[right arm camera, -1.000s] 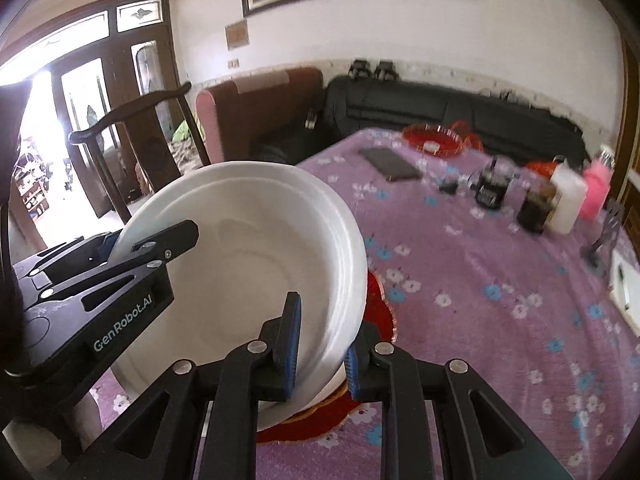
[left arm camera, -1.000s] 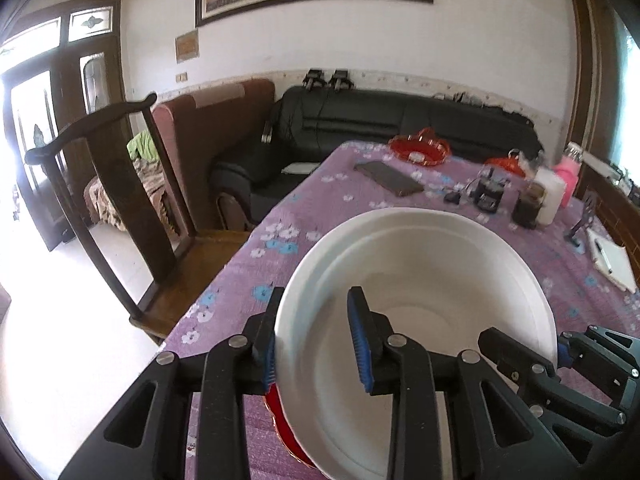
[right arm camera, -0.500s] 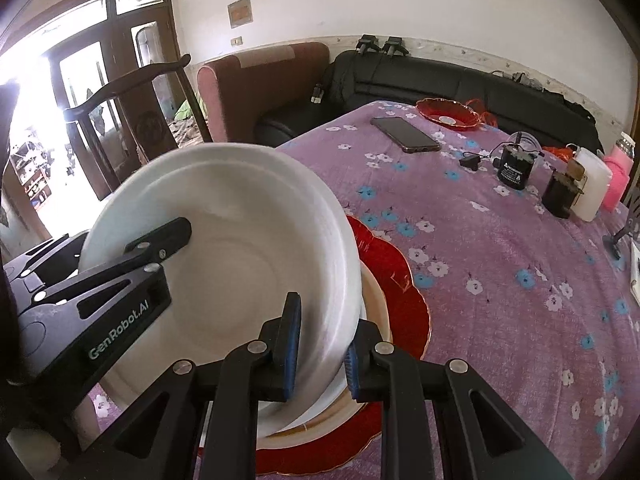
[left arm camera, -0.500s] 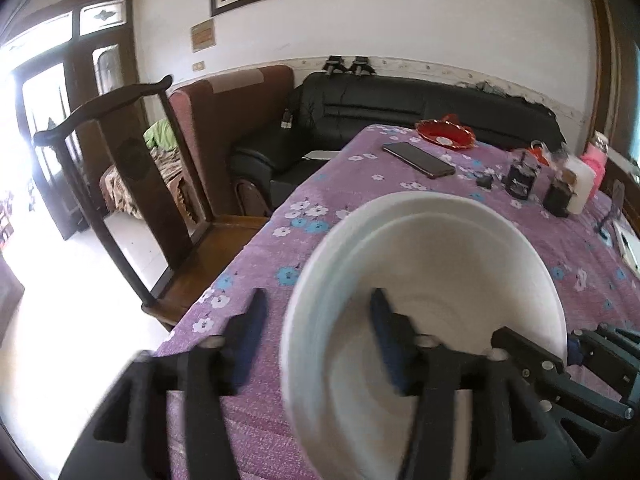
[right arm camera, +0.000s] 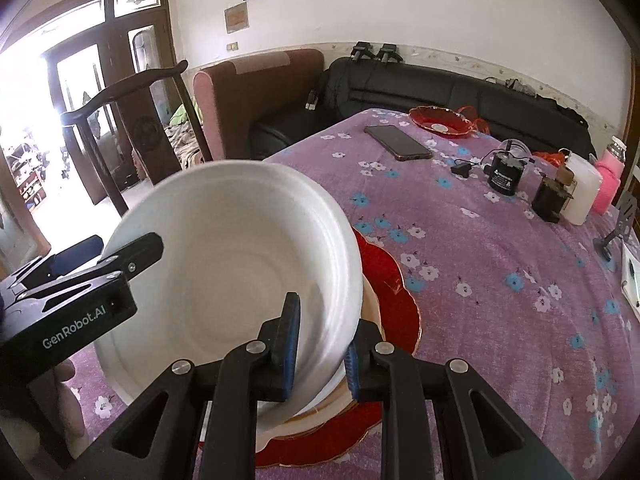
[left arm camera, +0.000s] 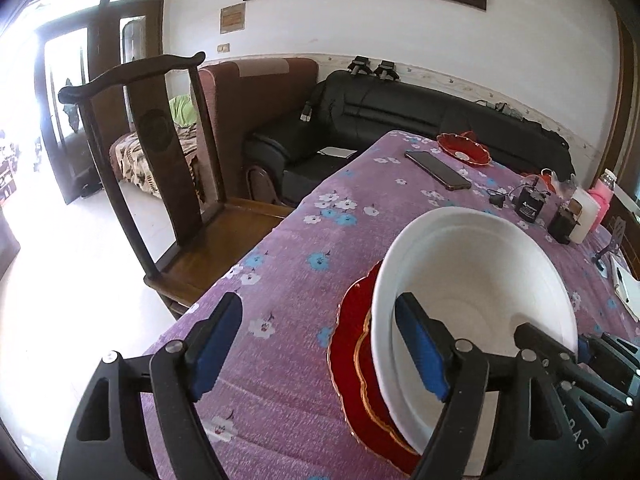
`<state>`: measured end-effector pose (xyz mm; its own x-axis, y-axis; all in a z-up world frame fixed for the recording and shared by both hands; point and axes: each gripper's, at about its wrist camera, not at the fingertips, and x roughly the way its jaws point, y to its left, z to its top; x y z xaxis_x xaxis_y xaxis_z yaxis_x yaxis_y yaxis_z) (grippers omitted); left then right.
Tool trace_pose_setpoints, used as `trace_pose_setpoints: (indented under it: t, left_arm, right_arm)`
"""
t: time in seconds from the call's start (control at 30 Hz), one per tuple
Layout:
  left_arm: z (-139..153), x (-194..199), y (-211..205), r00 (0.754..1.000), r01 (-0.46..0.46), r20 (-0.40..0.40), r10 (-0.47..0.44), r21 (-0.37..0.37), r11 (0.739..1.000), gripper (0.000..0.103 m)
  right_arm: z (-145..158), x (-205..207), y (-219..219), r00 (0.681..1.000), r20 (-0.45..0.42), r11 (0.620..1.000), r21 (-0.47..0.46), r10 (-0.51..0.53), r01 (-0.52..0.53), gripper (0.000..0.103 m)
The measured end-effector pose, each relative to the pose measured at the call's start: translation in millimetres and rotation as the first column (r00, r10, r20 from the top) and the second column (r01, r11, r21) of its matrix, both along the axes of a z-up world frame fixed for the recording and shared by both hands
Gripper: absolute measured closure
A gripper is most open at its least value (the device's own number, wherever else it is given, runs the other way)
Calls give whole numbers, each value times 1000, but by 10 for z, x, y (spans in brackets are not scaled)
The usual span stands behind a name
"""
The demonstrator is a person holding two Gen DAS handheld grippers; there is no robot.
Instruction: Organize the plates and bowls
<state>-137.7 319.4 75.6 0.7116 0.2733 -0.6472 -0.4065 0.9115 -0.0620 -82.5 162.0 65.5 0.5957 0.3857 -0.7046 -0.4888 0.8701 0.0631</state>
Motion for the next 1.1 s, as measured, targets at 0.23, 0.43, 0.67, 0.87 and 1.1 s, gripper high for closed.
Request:
trace_pose_setpoints:
  t: [0.23,0.43,0.67,0.87,1.1]
  left_arm:
    - [125,-187,-57,999,-24,43,23,36,999,16]
    - [224,-323,-144,996,-52,78,47,70,996,12]
    - [374,-516,-267,989,-80,134,65,110,991,6]
    - [449,-649,-307,980,-128,171,103,144,981,0]
    - [632,-544,-71,953,-246,216,213,140,959,0]
  right_arm:
    - [81,-58,-172,998,-10,996,71,-56,57,42]
    - [234,-237,-293,997,30,992,110,-72,68,41]
    - [298,-432,-425,996,44,987,143,-76,69,39]
    - [299,-599,-499,996,60,989,139,-65,56,39]
    - [384,-753,-636,992,94,988,138,-79,66,39]
